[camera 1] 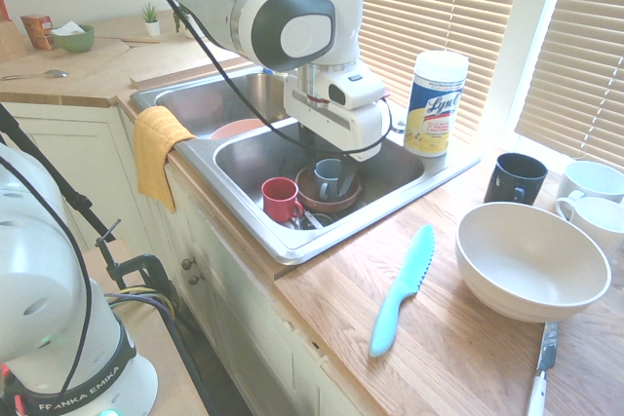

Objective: Put the knife into the sink

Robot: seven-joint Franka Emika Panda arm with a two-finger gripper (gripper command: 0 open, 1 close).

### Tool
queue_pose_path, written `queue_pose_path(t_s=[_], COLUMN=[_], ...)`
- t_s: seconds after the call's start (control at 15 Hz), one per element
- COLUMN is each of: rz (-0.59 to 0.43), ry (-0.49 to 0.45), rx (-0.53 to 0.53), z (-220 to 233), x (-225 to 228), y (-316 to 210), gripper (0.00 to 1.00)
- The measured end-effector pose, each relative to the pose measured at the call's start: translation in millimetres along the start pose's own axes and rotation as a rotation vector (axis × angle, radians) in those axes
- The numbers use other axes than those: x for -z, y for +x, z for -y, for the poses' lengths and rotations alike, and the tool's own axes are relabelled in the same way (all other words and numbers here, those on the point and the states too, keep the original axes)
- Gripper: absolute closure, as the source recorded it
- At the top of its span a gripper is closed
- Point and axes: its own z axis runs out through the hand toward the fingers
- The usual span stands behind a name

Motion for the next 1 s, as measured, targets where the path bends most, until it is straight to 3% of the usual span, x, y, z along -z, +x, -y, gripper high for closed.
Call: queue_pose_path(t_s=[0.2,0.47,0.8,1.0], rz=[0.006,0.048,0.136,0.114], ry=[-0.005,-0.034,-0.05,-0.048], rx=[0.025,0.268,0.558,0.592], z=[0,-21,-86,-119], x=[-3,5,31,34], y=[1,17,50,75], gripper=[0.0,0.0,0.0,0.0])
